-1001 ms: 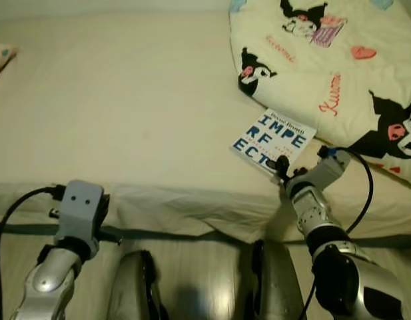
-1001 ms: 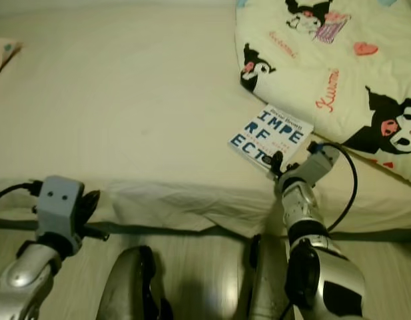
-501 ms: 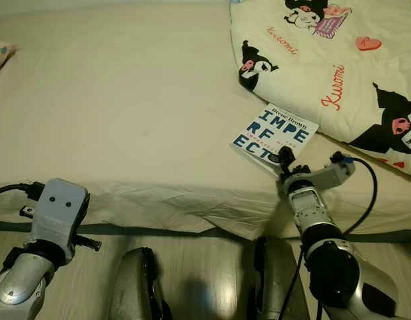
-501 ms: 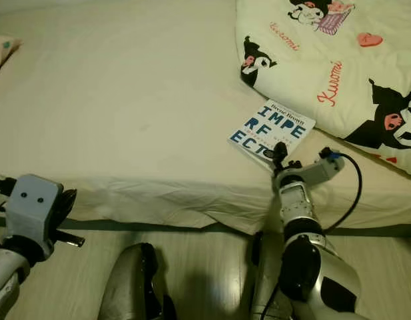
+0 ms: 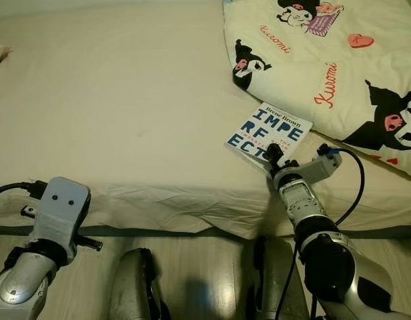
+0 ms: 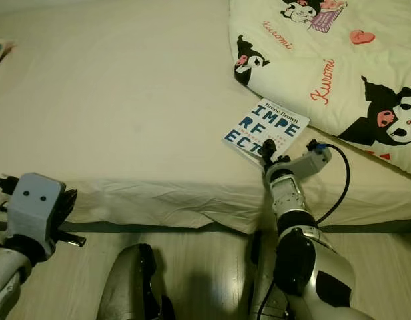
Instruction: Clean up the room
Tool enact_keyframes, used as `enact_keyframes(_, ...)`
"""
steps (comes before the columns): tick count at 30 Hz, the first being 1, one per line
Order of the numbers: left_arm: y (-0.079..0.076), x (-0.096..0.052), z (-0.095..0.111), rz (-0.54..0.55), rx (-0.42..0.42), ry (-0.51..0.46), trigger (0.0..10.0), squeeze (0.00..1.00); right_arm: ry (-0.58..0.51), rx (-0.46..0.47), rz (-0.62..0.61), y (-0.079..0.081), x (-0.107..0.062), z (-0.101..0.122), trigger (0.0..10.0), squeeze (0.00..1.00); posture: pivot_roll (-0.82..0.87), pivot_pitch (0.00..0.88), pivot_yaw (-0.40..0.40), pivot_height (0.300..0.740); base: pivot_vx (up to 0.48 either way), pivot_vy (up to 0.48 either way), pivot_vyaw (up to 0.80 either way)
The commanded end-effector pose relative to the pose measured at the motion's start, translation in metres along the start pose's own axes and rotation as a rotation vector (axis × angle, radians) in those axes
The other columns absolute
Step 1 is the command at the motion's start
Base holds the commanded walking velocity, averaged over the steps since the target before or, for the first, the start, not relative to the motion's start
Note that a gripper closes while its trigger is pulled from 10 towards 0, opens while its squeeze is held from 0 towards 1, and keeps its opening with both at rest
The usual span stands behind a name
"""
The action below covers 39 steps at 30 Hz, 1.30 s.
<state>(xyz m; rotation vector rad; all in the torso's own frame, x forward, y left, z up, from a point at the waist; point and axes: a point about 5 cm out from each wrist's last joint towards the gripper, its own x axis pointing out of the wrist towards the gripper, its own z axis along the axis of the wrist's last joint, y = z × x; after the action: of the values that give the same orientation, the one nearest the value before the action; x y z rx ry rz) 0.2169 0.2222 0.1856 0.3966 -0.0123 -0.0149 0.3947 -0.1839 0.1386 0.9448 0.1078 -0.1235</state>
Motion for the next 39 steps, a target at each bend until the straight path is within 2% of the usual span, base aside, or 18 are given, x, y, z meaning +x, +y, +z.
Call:
enact_keyframes(1,-0.001,-0.003,-0.004,0.008,0.007,0.033,10.0,0.00,0.249,0.013,-0.038,-0.009,-0.009,-0.052,10.0,0.00,0.28,0.445,0.100,0.515,0.000,0.000,0.00)
enact_keyframes(6,0.000,0.002,-0.003,0.025,-0.001,0.029,10.0,0.00,0.226,0.049,0.053,-0.006,-0.008,-0.045,10.0,0.00,0.26,0.440,0.103,0.515,0.000,0.000,0.00)
enact_keyframes(12,-0.002,0.004,-0.003,0.021,-0.003,0.025,10.0,0.00,0.233,0.052,0.084,-0.006,-0.009,-0.046,9.8,0.00,0.26,0.439,0.104,0.515,0.000,0.000,0.00)
enact_keyframes(13,-0.002,0.004,-0.003,0.020,-0.004,0.026,10.0,0.00,0.236,0.048,0.084,-0.007,-0.010,-0.047,5.8,0.00,0.25,0.438,0.104,0.515,0.000,0.000,0.00)
enact_keyframes(14,-0.003,0.005,-0.003,0.020,-0.005,0.024,10.0,0.00,0.234,0.048,0.078,-0.008,-0.010,-0.048,1.0,0.00,0.25,0.434,0.103,0.515,0.000,0.000,0.00)
enact_keyframes(15,-0.004,0.005,-0.003,0.020,-0.006,0.024,10.0,0.00,0.233,0.049,0.074,-0.010,-0.010,-0.048,1.0,0.00,0.25,0.434,0.103,0.515,0.000,0.000,0.00)
enact_keyframes(16,-0.004,0.006,-0.002,0.022,-0.005,0.021,10.0,0.00,0.229,0.050,0.069,-0.011,-0.011,-0.047,0.0,0.00,0.25,0.431,0.100,0.515,0.000,0.000,0.00)
enact_keyframes(28,-0.005,0.011,-0.003,0.045,-0.013,0.009,10.0,0.00,0.217,0.055,0.078,-0.012,-0.011,-0.045,0.0,0.00,0.22,0.414,0.085,0.515,0.000,0.000,0.00)
enact_keyframes(36,-0.009,0.021,-0.009,0.073,-0.030,-0.005,10.0,0.00,0.233,0.047,0.217,0.007,-0.010,-0.052,0.0,0.00,0.14,0.382,0.066,0.515,0.000,0.000,0.00)
enact_keyframes(39,-0.011,0.026,-0.012,0.092,-0.039,-0.016,10.0,0.00,0.288,0.023,0.347,0.023,-0.012,-0.062,0.0,0.00,0.08,0.344,0.052,0.515,0.000,0.000,0.00)
